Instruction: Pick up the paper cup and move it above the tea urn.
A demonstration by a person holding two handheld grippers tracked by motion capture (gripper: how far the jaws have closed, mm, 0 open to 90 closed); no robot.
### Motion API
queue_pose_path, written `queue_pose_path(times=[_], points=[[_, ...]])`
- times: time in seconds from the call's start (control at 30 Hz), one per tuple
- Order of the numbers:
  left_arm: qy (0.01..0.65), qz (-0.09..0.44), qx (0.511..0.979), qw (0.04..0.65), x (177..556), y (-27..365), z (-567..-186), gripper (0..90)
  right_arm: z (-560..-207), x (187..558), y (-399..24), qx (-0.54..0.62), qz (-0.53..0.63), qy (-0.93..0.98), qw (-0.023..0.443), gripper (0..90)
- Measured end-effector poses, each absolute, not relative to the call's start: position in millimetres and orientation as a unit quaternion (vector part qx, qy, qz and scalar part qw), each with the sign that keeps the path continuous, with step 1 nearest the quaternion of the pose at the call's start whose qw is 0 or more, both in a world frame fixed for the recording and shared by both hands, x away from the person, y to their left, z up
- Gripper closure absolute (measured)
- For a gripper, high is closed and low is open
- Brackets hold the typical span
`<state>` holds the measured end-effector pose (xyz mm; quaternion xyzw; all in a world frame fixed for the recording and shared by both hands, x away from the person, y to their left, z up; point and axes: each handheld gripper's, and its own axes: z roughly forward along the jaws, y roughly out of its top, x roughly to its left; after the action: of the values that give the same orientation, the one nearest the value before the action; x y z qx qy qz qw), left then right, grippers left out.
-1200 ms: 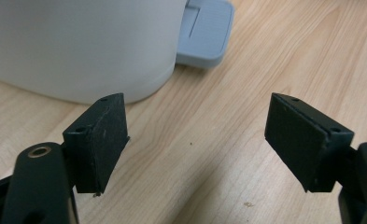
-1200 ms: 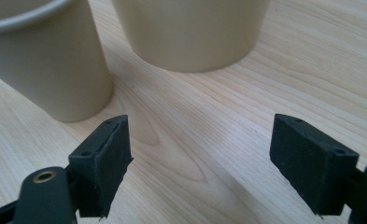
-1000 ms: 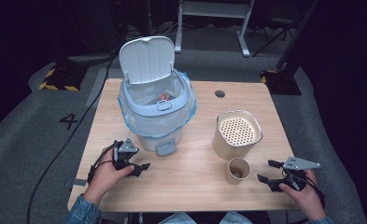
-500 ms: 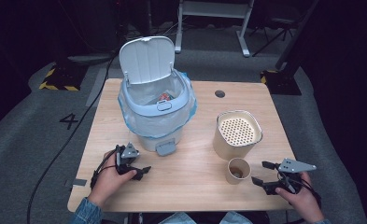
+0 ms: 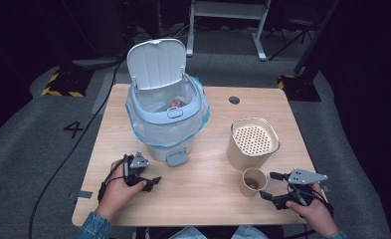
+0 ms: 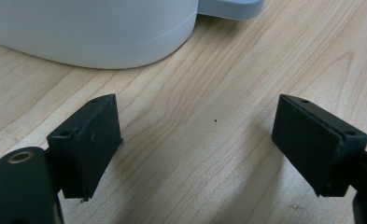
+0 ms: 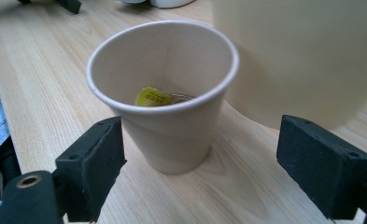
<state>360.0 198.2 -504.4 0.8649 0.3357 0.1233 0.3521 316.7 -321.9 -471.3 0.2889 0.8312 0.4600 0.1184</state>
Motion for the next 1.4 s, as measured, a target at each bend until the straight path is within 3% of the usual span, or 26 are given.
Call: queue_pose_path(times=[0.43, 0.57, 0.93, 1.4], points=[[0.336, 0.124, 0.865, 0.352, 360.0, 198.1, -504.4, 15.9, -482.7, 324.0, -292.9, 0.267, 0.471, 0.834, 0.110, 17.0], [0.336, 0.123, 0.865, 0.352, 360.1, 198.2, -504.4, 15.9, -491.3, 324.6, -282.7, 0.264, 0.484, 0.826, 0.112, 25.9], [0.336, 0.123, 0.865, 0.352, 360.1, 198.2, -504.4, 15.9, -494.5, 325.8, -284.9, 0.257, 0.497, 0.821, 0.113, 29.4], [0.336, 0.123, 0.865, 0.353, 360.1, 198.2, -504.4, 15.9, -472.0, 323.6, -295.9, 0.249, 0.509, 0.816, 0.112, 29.6]])
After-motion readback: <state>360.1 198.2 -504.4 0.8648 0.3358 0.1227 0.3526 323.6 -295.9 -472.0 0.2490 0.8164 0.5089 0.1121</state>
